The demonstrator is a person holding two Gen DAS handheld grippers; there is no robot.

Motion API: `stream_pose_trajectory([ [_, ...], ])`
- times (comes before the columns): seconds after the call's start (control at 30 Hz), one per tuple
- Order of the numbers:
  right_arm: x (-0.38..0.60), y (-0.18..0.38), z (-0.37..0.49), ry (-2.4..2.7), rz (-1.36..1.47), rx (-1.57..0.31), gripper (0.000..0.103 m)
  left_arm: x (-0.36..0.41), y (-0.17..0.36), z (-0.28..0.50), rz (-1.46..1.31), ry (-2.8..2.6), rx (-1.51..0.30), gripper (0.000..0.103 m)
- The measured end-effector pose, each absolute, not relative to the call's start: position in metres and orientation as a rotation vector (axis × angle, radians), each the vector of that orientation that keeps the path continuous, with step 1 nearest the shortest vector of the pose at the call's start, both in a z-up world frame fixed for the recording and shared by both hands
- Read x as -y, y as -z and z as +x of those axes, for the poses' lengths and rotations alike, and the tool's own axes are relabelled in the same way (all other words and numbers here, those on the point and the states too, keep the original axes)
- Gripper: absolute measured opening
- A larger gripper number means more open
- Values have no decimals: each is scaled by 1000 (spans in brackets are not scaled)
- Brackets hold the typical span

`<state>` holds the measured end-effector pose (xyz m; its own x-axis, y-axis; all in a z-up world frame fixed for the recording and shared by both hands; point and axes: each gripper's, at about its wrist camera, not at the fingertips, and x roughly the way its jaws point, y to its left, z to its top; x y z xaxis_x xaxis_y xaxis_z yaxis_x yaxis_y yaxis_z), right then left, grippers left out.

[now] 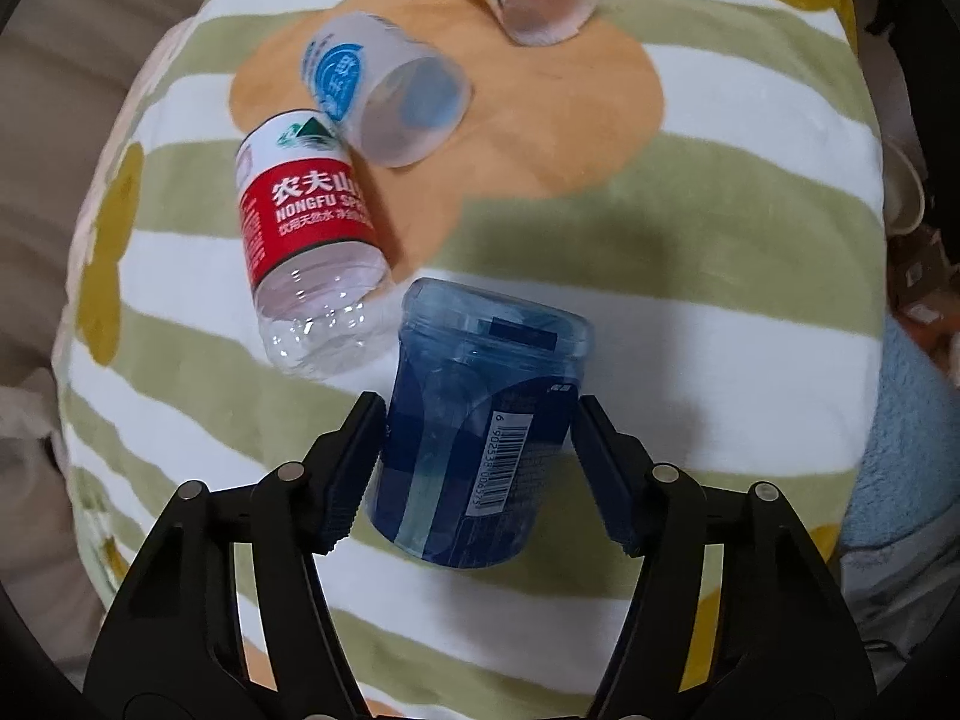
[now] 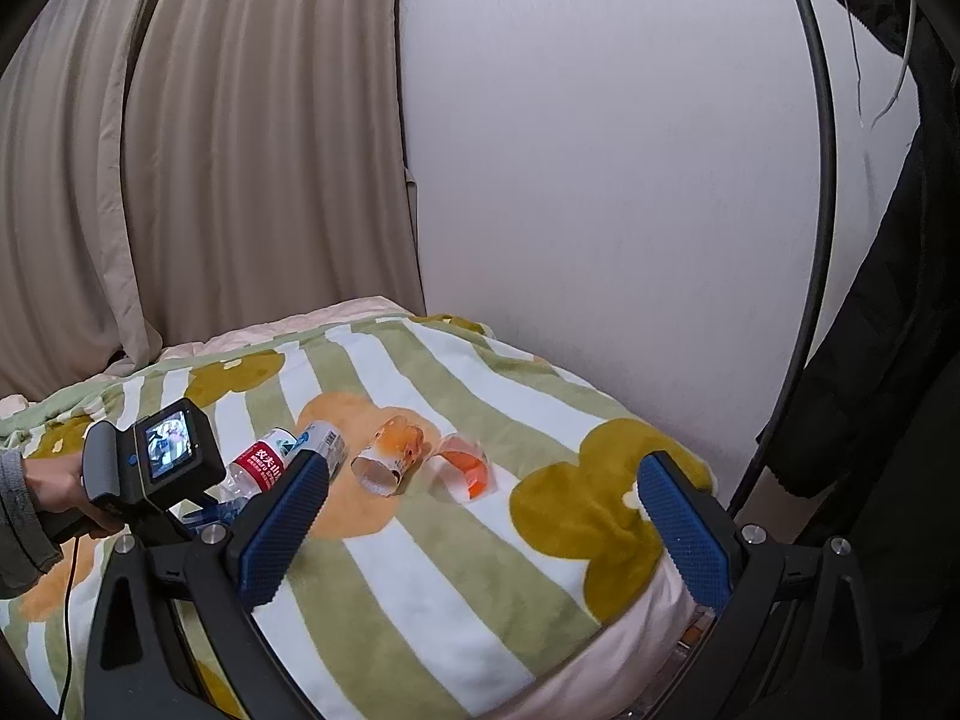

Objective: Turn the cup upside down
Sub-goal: 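Lift the blue cup with the left gripper, set it down, and open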

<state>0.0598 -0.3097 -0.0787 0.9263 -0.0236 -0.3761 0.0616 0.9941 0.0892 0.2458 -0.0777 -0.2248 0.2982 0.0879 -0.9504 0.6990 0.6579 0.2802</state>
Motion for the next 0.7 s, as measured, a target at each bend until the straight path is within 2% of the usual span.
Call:
stream_pose_trajectory([
  [0.2, 306, 80, 59, 23, 112, -384, 103, 80, 218, 240, 820, 458, -1210, 60],
  [0.5, 305, 76, 53, -8, 138, -367, 103, 81, 161, 194, 913, 474, -1157, 60],
  [0.7, 299, 75, 47, -58, 155, -365, 103, 95, 174, 157, 910, 490, -1175, 60],
])
